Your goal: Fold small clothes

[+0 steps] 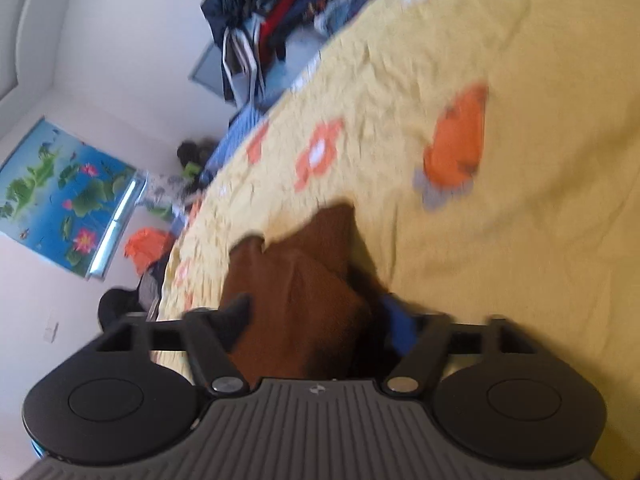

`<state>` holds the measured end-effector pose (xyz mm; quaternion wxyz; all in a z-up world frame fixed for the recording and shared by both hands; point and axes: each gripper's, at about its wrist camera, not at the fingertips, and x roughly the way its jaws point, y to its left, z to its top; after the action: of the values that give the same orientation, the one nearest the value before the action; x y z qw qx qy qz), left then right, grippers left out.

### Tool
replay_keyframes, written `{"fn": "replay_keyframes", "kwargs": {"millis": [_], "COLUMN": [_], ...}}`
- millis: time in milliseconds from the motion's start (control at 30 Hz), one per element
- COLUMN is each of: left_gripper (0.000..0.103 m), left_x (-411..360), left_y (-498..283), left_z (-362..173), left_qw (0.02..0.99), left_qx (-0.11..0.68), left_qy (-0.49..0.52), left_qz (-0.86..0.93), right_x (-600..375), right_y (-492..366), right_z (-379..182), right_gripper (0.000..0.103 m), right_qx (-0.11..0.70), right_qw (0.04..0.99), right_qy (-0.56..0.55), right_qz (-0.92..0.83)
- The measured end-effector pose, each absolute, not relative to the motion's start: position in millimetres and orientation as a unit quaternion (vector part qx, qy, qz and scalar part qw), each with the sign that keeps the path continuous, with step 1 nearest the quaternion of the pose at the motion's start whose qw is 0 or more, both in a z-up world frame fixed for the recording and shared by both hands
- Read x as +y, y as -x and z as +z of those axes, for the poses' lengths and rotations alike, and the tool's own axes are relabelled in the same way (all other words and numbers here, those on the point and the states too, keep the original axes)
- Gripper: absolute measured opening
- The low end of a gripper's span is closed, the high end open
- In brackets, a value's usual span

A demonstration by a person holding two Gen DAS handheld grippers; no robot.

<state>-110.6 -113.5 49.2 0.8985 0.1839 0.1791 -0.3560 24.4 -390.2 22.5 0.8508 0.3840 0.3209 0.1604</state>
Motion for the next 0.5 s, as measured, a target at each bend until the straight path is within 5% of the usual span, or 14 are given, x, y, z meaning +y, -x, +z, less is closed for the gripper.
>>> {"fn": "replay_keyframes", "kwargs": {"millis": [200, 333, 433, 500], "left_gripper": [0.102, 0.1, 0.086, 0.064], "left_x": [-43.5, 4.8, 19.2, 11.1], "left_y": [72.1, -4.0, -55.3, -84.8], "left_z": [66.2, 56.1, 36.6, 23.0], "left_qw": [0.936, 0.913, 0.868, 0.843], "left_qx": [0.238, 0.325, 0.37, 0.409], "left_qy": [-0.079, 0.144, 0.256, 0.276], "left_qz": [-0.248, -0.2, -0.212, -0.216], "right_x": [-375.0, -362.8, -349.4, -341.7], "right_y": [-54.8, -91.3, -104.6, -107.9], "right_z": [44.5, 28.2, 22.0, 22.2], "right_gripper": [0.094, 0.093, 0.094, 0.094], "right_qx": [0.327, 0.373, 0.385, 0.394], "right_qw": [0.884, 0.866, 0.864, 0.861], "right_qy": [-0.296, -0.291, -0.277, -0.264], "right_qz": [0.154, 0.164, 0.17, 0.183]}}
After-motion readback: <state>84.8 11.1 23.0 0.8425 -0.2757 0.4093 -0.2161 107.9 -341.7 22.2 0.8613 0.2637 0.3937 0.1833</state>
